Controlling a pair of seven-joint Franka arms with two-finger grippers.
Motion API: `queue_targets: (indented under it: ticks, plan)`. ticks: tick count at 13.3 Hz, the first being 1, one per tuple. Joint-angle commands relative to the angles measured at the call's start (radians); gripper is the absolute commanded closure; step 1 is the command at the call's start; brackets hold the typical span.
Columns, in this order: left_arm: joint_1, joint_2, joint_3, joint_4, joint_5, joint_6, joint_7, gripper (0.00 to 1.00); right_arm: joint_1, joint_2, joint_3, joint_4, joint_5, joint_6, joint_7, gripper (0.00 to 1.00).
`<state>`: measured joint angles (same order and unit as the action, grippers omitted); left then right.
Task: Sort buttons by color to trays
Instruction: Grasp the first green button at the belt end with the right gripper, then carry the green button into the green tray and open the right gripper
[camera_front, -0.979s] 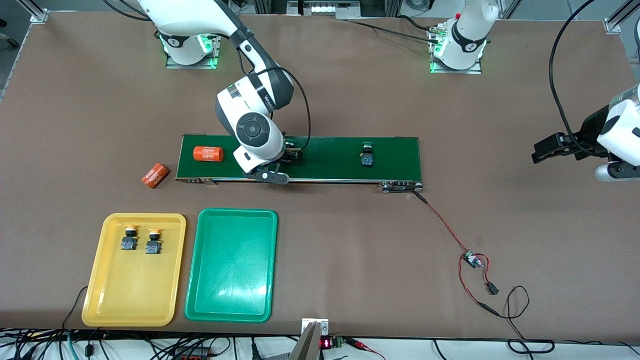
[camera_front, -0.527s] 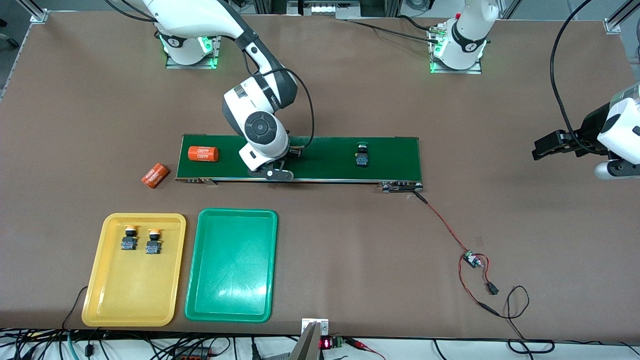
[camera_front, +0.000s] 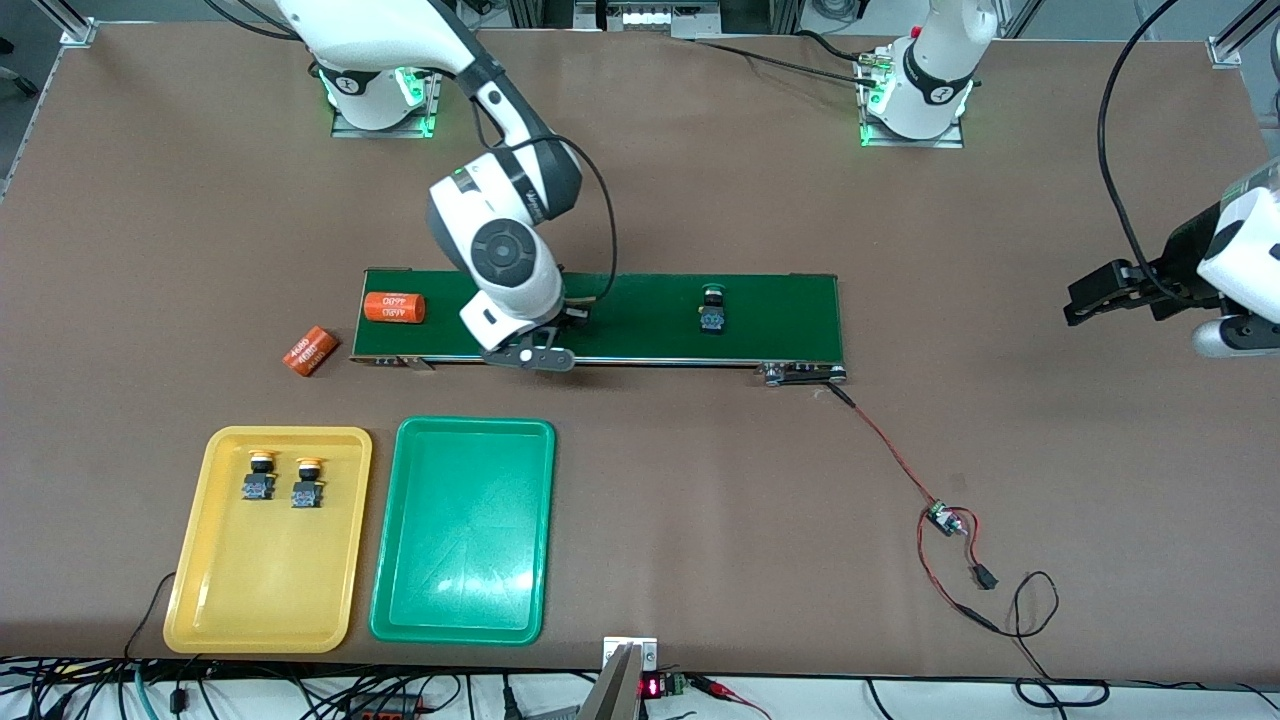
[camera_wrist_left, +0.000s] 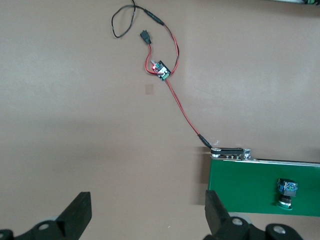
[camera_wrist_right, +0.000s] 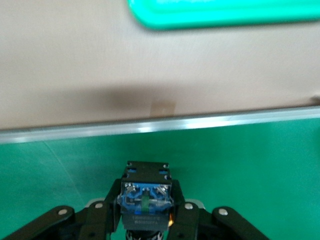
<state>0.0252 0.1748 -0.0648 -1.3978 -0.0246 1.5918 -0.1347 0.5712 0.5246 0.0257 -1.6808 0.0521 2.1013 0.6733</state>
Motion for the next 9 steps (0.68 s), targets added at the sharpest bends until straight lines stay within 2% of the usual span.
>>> queue_targets:
  ticks: [1,2,4,5,9]
  plan:
    - [0.004,-0.038,0.005,0.002,-0.012,-0.042,0.003,0.0,-0.101,-0.023,0.005,0.029,-0.017,-0.001,-0.043,0.85]
    - [0.007,-0.038,0.01,0.0,-0.011,-0.068,0.003,0.0,-0.128,0.0,0.005,0.044,-0.056,0.037,-0.052,0.85]
    - [0.03,-0.038,0.014,-0.001,-0.017,-0.092,0.012,0.0,-0.148,0.06,-0.027,0.082,-0.214,0.159,-0.054,0.84]
    - [0.039,-0.038,0.014,-0.007,-0.018,-0.09,0.015,0.0,-0.158,0.083,-0.044,0.101,-0.237,0.196,-0.061,0.84]
    - [0.044,-0.037,0.01,-0.006,-0.011,-0.066,0.07,0.0,-0.252,0.19,-0.049,0.159,-0.239,0.328,-0.181,0.84]
